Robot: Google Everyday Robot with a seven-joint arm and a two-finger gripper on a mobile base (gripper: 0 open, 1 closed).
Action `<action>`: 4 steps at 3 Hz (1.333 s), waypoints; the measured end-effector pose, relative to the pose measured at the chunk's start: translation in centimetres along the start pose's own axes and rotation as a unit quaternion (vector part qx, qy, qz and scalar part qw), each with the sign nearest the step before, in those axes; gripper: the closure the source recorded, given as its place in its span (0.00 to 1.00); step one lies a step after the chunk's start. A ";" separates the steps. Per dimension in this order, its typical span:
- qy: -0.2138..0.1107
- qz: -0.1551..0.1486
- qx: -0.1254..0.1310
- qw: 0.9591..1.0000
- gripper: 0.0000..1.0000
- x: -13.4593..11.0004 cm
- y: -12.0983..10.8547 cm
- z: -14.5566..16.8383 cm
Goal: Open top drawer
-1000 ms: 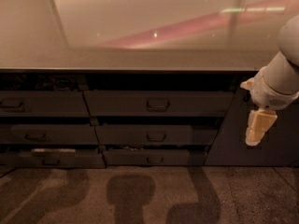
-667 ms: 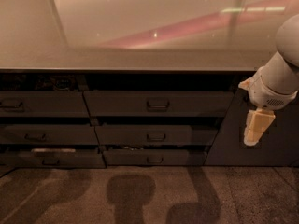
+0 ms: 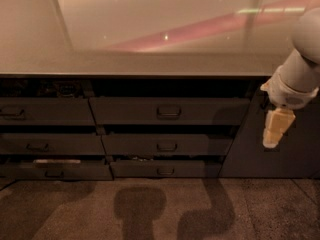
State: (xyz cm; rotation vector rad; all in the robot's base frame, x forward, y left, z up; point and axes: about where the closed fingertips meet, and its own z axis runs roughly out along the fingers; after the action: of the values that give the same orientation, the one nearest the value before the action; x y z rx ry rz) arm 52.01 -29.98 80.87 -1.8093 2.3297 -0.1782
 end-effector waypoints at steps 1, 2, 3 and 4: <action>0.013 0.028 -0.039 0.999 0.00 1.5 -3.1 3.1; 0.013 0.028 -0.039 0.999 0.00 1.5 -3.1 3.1; 0.017 0.037 -0.037 0.998 0.00 1.6 -3.3 3.1; 0.053 0.004 -0.026 0.998 0.00 -2.5 -3.0 3.5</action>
Offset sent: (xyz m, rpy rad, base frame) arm 0.0252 -0.0168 -0.0197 0.0025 0.0723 -0.0428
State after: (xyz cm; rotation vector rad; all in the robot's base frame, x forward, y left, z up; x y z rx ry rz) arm 56.17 -28.27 78.30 -1.8578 2.4341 -0.2184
